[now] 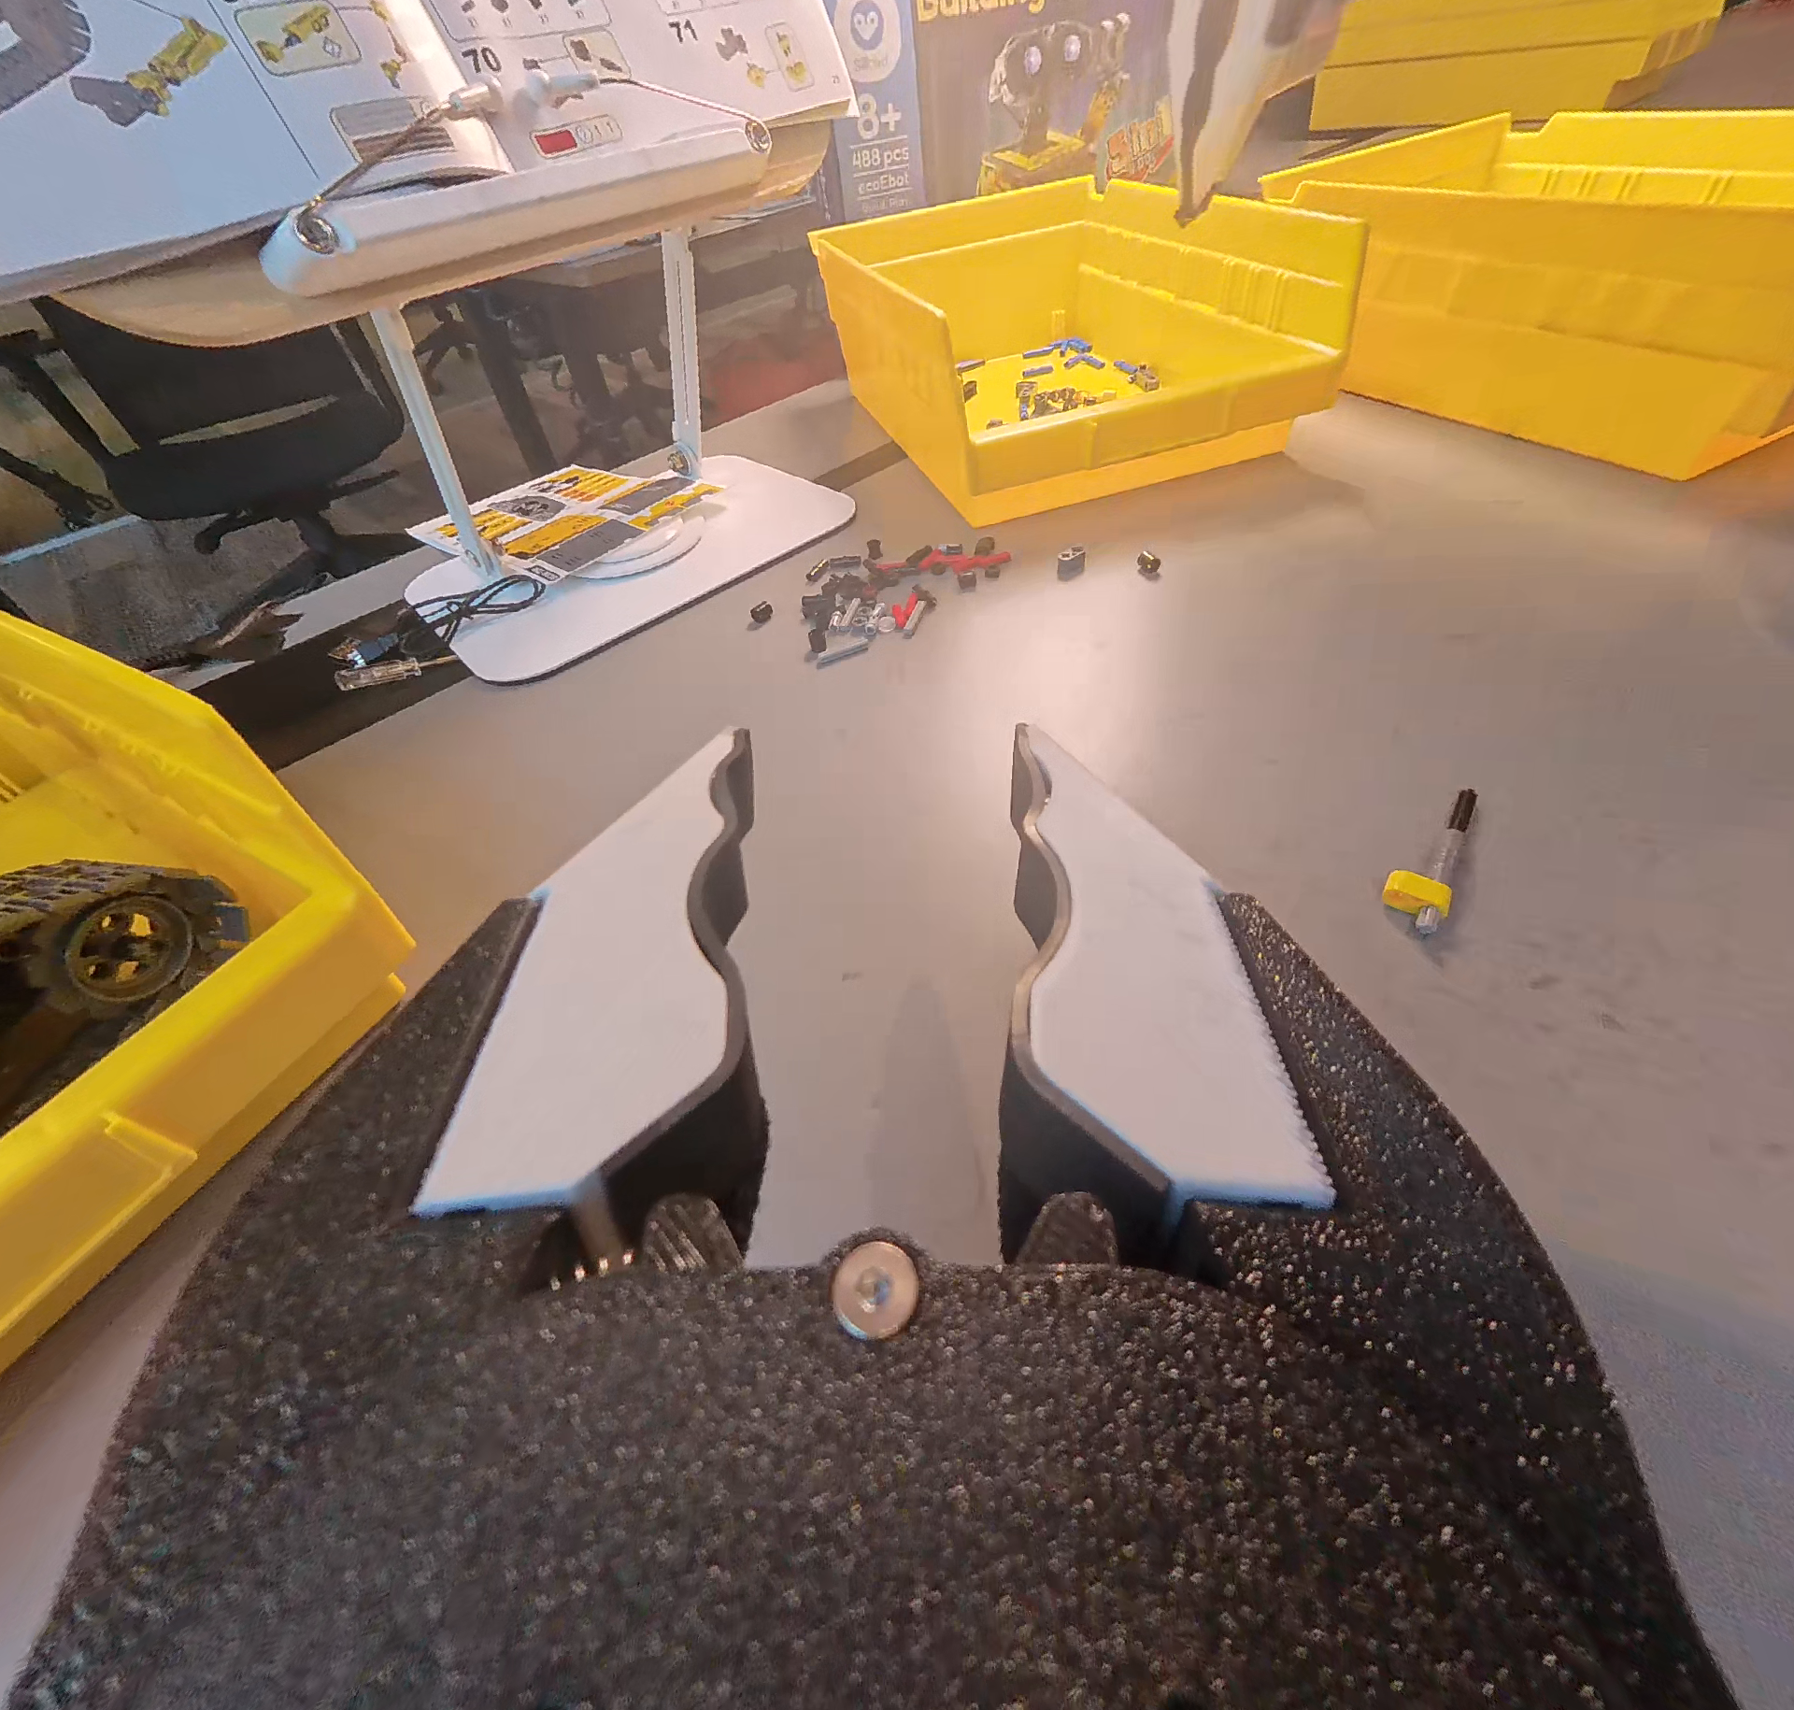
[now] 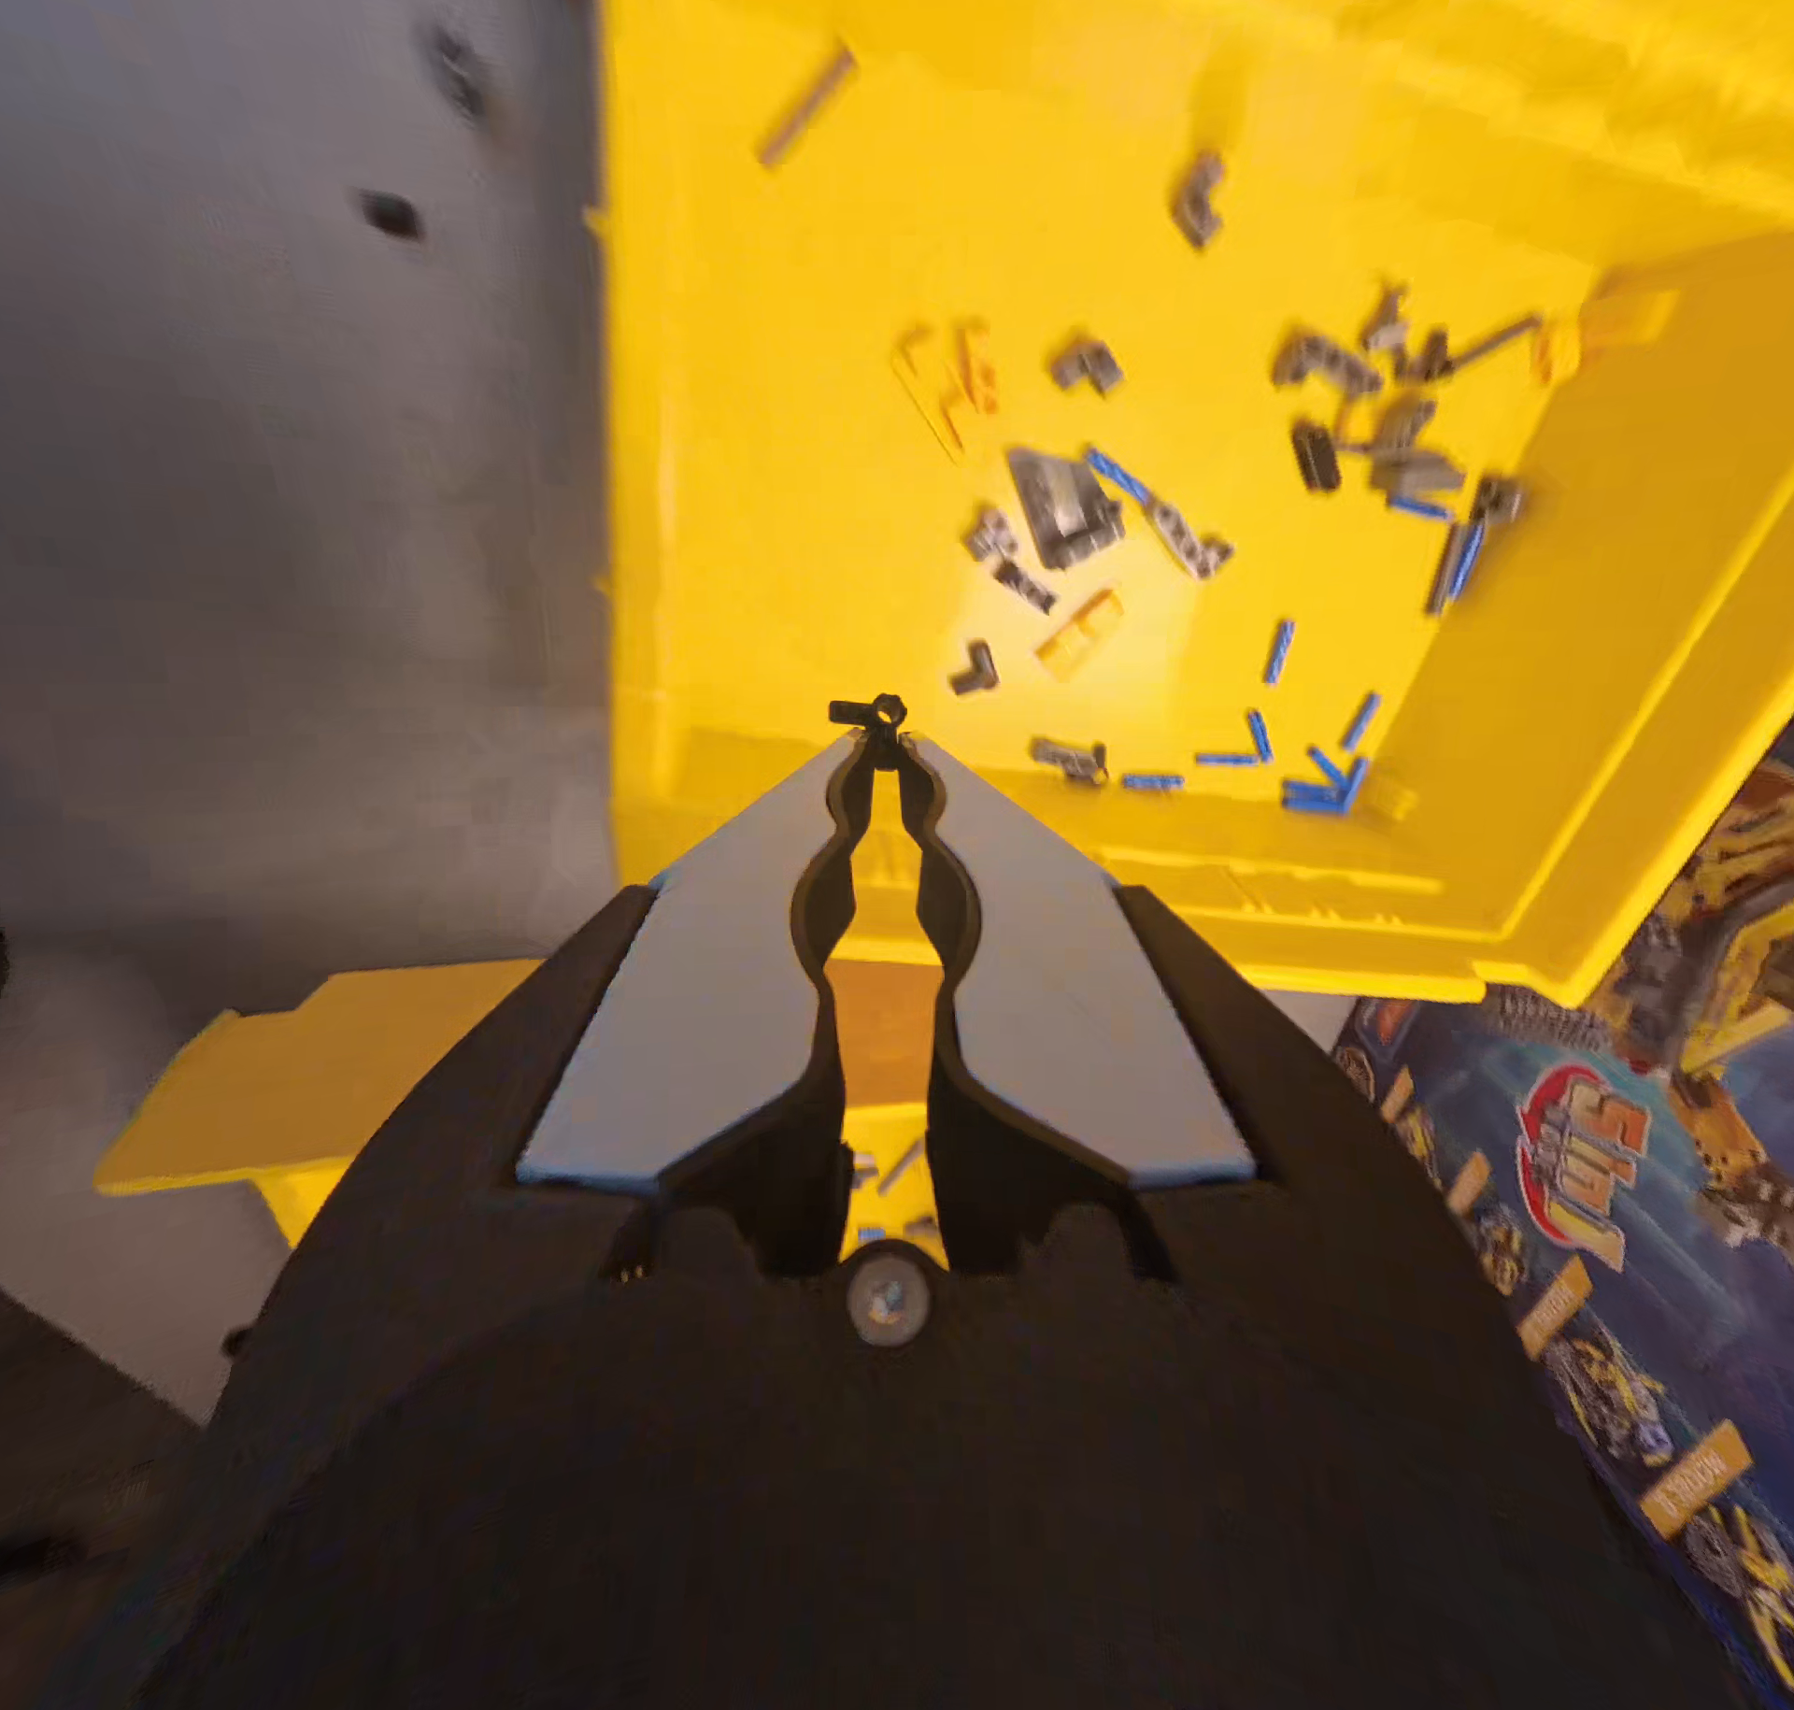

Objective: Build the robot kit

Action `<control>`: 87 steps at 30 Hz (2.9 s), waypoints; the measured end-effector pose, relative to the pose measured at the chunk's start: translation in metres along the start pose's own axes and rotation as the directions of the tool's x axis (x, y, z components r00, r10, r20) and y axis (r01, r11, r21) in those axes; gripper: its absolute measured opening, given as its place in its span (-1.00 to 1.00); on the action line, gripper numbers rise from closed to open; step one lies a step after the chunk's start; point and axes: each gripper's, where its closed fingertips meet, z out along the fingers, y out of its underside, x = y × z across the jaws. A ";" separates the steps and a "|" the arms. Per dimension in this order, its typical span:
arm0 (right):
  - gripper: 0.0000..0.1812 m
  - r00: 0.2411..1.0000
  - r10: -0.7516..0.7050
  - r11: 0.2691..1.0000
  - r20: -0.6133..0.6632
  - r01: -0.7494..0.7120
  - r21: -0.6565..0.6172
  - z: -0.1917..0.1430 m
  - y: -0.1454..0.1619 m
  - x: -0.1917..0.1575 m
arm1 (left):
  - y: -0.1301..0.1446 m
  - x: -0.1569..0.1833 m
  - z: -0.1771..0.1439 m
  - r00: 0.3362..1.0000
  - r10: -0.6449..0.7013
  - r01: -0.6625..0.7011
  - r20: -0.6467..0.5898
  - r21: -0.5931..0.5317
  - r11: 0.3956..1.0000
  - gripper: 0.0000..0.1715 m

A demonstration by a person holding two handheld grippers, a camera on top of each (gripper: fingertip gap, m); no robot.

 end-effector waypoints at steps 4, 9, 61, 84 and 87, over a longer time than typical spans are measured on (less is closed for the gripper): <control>-0.95 0.991 -0.106 0.951 -0.077 0.123 0.285 -0.019 -0.061 -0.092 | -0.002 0.003 0.000 1.000 0.007 -0.007 -0.008 0.002 1.000 -0.39; -0.95 0.979 -0.193 0.839 -0.067 0.200 0.506 0.010 -0.121 -0.206 | -0.002 0.012 0.000 0.999 0.047 -0.048 -0.026 -0.009 0.999 -0.39; -0.93 0.887 -0.423 0.761 0.184 0.238 0.603 0.084 -0.144 -0.312 | 0.075 0.104 0.005 0.860 0.139 -0.340 -0.490 -0.349 0.873 -0.76; -0.72 0.841 -0.431 0.394 -0.327 0.502 0.770 0.014 -0.186 -0.315 | 0.011 0.128 -0.013 0.677 -0.394 0.221 -0.622 -0.338 0.915 -0.90; -0.83 0.808 -0.432 0.339 -0.402 0.558 0.758 0.008 -0.193 -0.325 | 0.000 0.130 -0.017 0.564 -0.507 0.345 -0.652 -0.371 0.862 -0.90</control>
